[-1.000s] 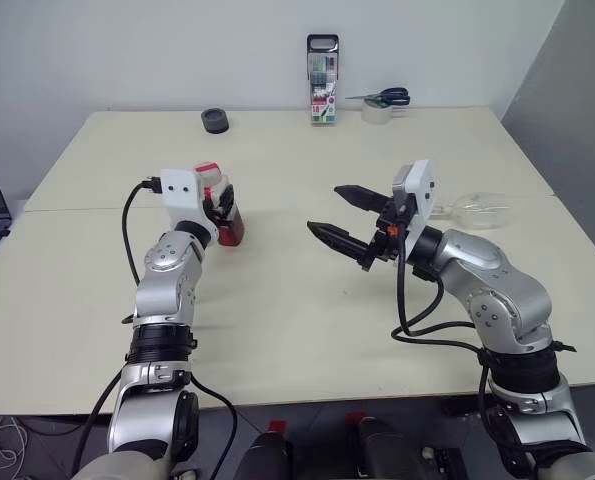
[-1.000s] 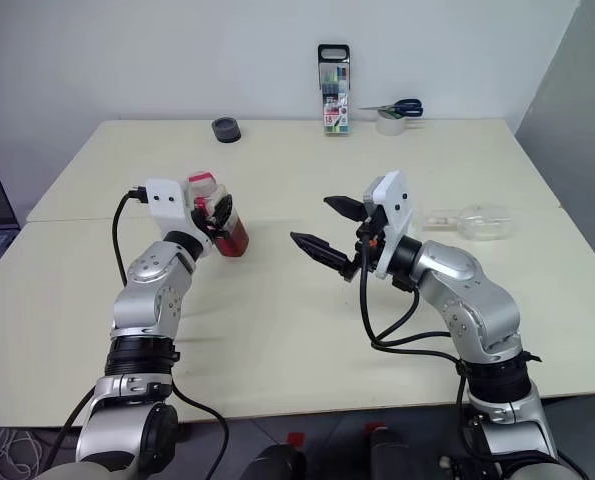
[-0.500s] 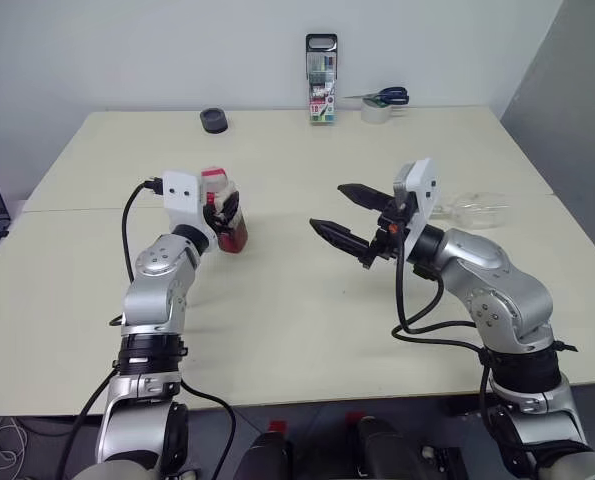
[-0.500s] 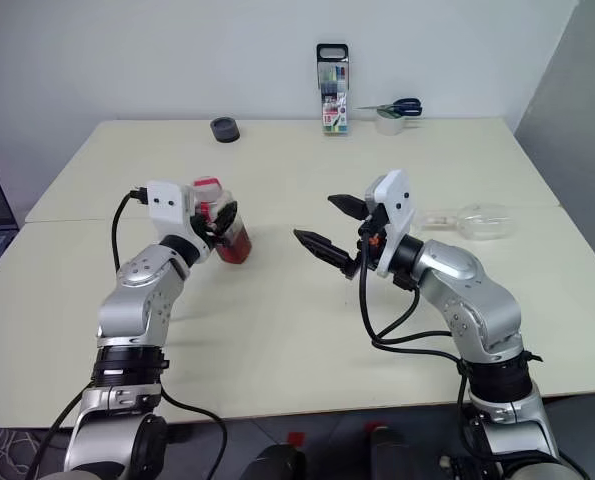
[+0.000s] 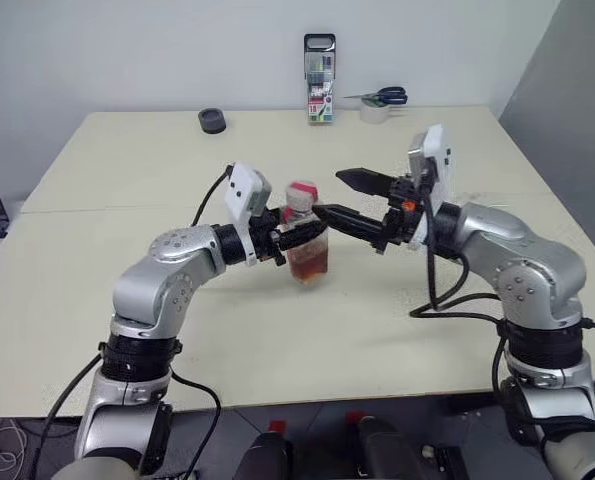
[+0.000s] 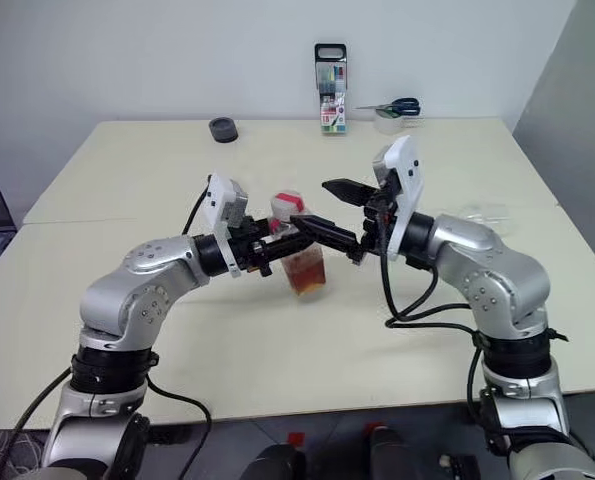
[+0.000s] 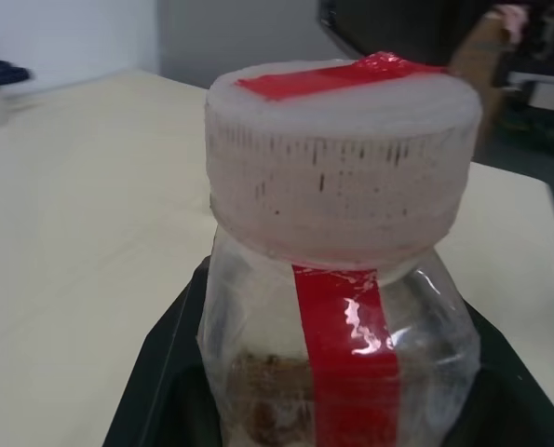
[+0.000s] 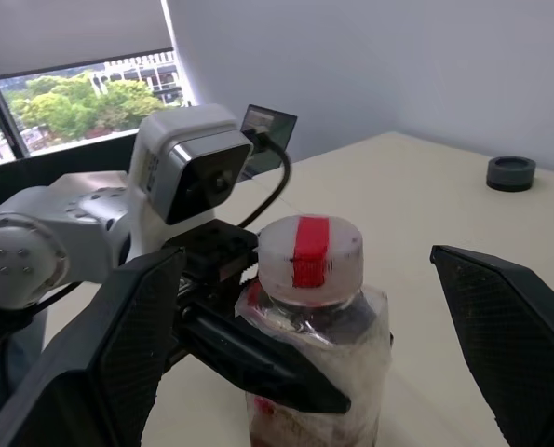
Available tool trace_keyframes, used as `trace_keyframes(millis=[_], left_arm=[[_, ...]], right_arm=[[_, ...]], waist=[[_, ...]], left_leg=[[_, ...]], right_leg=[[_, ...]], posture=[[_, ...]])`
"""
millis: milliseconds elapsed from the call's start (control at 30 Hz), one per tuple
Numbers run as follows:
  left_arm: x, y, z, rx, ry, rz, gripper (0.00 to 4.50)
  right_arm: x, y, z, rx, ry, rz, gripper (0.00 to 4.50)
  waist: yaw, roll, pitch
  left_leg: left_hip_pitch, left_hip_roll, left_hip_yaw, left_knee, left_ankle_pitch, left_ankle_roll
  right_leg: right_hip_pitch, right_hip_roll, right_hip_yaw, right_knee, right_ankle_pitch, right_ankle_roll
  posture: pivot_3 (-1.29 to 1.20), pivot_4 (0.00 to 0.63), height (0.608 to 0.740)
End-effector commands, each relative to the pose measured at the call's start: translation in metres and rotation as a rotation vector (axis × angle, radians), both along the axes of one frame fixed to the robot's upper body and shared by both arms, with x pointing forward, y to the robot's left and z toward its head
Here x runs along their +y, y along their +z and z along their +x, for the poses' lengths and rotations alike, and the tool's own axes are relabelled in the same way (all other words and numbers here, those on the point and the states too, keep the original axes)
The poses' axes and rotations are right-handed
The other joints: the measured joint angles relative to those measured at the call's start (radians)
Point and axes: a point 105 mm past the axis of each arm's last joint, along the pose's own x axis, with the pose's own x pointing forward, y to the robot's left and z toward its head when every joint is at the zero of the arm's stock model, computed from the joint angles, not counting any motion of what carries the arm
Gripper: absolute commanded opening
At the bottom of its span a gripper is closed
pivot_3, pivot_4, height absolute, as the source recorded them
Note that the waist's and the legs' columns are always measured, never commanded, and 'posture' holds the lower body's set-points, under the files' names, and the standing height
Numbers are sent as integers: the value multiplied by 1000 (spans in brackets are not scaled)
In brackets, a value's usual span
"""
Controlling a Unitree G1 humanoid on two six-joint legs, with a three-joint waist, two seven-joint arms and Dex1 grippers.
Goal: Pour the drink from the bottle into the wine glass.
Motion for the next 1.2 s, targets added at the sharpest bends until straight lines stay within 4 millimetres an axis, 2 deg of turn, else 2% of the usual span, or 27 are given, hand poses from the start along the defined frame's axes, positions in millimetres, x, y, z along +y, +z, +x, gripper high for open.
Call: trace_keyframes(millis=[33,300,633,1133,1200], left_arm=[[-6,16,-5,-59,-68,7,1849],[-10,22,3,-82,-70,6,1849],[-16,28,-1,-124,-96,1,1849],[-19,33,-1,-164,-97,-15,1849],[-19,33,-1,-167,-97,-15,1849]], right_arm=[[4,19,-16,-67,56,13,4500],[9,16,-15,-57,9,47,4500],[14,17,2,-50,-83,96,4500],[17,9,2,-41,-62,47,4500],[17,10,3,-43,-68,53,4109]], waist=[[0,0,0],[2,0,0],[3,0,0],[2,0,0],[2,0,0]], left_leg=[[0,0,0,0,0,0],[0,0,0,1,0,0],[-1,0,0,1,0,0],[-1,0,0,1,0,0],[-1,0,0,1,0,0]], right_leg=[[0,0,0,0,0,0],[0,0,0,0,0,0],[0,0,0,0,0,0],[-1,0,0,1,0,0],[-1,0,0,1,0,0]], posture=[[0,150,740],[0,150,740],[0,150,740],[0,150,740],[0,150,740]])
